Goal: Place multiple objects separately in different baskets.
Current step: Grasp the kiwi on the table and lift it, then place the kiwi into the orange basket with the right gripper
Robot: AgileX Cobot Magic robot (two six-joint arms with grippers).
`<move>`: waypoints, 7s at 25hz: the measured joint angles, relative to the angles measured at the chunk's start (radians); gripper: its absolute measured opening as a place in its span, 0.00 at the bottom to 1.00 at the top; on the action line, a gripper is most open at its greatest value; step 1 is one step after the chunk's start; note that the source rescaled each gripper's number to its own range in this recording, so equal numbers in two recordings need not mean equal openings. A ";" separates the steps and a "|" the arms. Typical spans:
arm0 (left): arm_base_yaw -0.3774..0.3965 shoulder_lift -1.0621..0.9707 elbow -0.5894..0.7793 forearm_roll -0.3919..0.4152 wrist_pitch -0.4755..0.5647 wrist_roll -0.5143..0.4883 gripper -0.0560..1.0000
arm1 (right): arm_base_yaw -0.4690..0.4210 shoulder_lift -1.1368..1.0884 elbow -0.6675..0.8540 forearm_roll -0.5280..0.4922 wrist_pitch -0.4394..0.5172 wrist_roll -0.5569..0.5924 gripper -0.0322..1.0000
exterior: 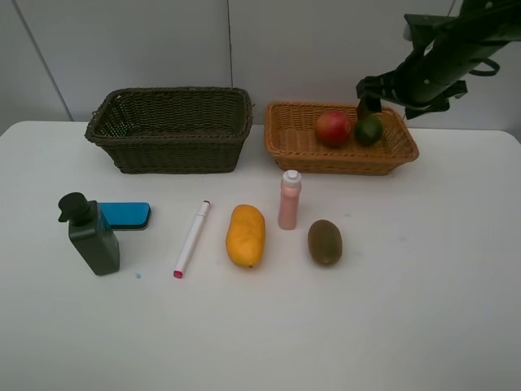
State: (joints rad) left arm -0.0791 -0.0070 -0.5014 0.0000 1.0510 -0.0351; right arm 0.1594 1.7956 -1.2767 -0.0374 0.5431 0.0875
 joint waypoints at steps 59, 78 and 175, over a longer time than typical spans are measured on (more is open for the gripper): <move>0.000 0.000 0.000 0.000 0.000 0.000 1.00 | 0.442 0.068 0.364 -0.170 -0.062 0.625 1.00; 0.000 0.000 0.000 0.000 0.000 0.000 1.00 | 0.442 0.091 0.364 -0.170 -0.106 0.625 0.99; 0.000 0.000 0.000 0.000 0.000 0.000 1.00 | -0.029 0.249 -0.117 -0.276 -0.163 0.291 0.47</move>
State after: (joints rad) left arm -0.0791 -0.0070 -0.5014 0.0000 1.0510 -0.0351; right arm 0.1302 2.0450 -1.3932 -0.3135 0.3805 0.3786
